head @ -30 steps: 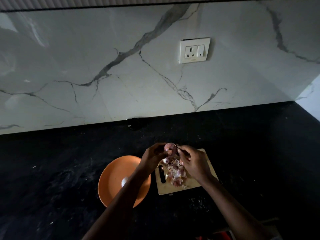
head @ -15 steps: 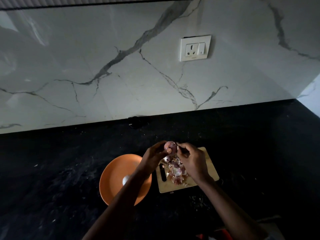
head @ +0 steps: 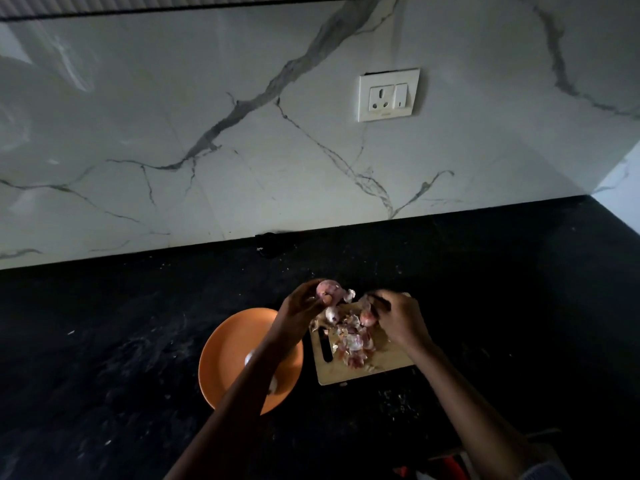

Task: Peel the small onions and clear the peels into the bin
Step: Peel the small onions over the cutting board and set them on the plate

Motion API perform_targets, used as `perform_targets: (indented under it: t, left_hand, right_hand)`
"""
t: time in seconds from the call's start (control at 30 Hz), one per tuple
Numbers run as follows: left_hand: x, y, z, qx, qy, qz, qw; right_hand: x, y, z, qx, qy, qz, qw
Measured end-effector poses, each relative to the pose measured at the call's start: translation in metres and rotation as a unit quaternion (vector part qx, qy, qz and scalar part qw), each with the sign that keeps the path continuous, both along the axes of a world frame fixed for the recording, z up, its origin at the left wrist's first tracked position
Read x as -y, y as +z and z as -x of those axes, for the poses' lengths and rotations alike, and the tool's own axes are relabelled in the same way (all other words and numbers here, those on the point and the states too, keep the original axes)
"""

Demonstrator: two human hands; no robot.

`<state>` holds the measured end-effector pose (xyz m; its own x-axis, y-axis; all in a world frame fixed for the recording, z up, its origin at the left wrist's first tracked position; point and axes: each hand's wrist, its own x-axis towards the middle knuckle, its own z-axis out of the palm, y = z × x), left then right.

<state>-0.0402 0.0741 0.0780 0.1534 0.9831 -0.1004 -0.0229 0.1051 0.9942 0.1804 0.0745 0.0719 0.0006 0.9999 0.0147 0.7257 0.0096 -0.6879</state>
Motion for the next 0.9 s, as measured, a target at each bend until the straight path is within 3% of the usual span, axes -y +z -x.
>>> perform_targets:
  t: [0.13, 0.3, 0.47, 0.6, 0.9]
  left_hand:
    - [0.003, -0.003, -0.002, 0.048, 0.06, 0.023, 0.997]
    - [0.007, -0.002, -0.001, 0.054, 0.048, 0.023, 0.997]
    - [0.008, 0.007, -0.004, 0.058, 0.018, 0.022, 0.998]
    - [0.009, 0.018, -0.01, 0.066, -0.004, 0.026, 0.997]
    - [0.003, 0.013, -0.003, 0.052, -0.014, 0.046, 0.998]
  right_hand:
    - [0.0, -0.008, -0.006, 0.042, 0.087, 0.021, 0.995]
    - [-0.004, 0.0, -0.001, 0.028, 0.063, 0.015, 0.998]
    - [-0.004, 0.039, 0.013, -0.091, 0.114, -0.056, 0.988]
    - [-0.005, 0.046, 0.019, -0.079, 0.192, -0.125, 0.97]
    - [-0.007, 0.038, 0.016, -0.046, 0.209, -0.186, 0.959]
